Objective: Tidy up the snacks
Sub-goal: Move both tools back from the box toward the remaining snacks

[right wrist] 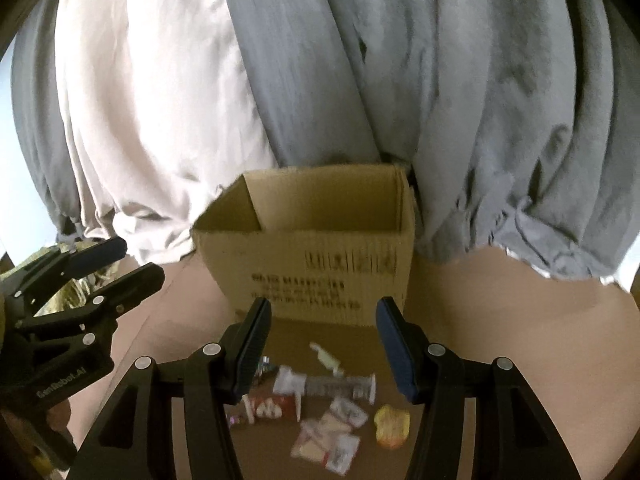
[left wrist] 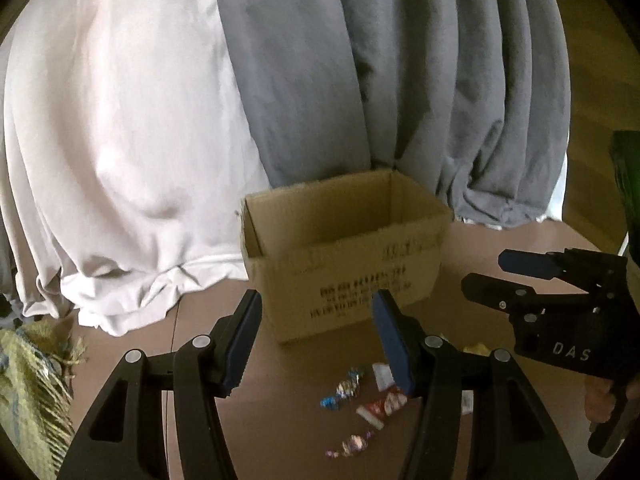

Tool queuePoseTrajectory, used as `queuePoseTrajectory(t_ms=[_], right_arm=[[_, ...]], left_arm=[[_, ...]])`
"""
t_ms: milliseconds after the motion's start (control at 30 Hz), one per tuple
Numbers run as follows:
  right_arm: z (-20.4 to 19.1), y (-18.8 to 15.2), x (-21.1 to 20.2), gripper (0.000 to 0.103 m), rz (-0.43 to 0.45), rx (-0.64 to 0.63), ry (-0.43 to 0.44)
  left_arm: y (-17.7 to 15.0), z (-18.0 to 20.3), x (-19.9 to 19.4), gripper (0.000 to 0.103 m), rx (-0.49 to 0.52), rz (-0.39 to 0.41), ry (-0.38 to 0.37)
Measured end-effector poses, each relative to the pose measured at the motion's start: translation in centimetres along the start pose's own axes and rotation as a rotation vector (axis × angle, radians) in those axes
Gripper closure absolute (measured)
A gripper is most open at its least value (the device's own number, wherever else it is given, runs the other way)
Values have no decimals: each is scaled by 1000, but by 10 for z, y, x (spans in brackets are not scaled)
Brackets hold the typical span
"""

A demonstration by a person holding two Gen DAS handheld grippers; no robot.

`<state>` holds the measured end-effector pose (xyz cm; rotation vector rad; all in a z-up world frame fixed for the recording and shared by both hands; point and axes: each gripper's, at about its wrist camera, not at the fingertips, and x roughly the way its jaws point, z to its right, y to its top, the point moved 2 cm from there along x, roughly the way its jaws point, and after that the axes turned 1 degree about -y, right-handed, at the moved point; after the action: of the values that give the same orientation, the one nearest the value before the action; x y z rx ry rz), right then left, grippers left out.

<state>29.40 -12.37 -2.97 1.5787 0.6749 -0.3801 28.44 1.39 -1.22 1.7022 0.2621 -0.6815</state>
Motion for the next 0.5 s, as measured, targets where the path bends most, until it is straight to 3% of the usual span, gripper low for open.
queuePoseTrajectory(t_ms=[500], right_arm=[[4,-80,20,47,-223,56,4]], left_arm=[[-79,13,12,46,13,-160,-56]])
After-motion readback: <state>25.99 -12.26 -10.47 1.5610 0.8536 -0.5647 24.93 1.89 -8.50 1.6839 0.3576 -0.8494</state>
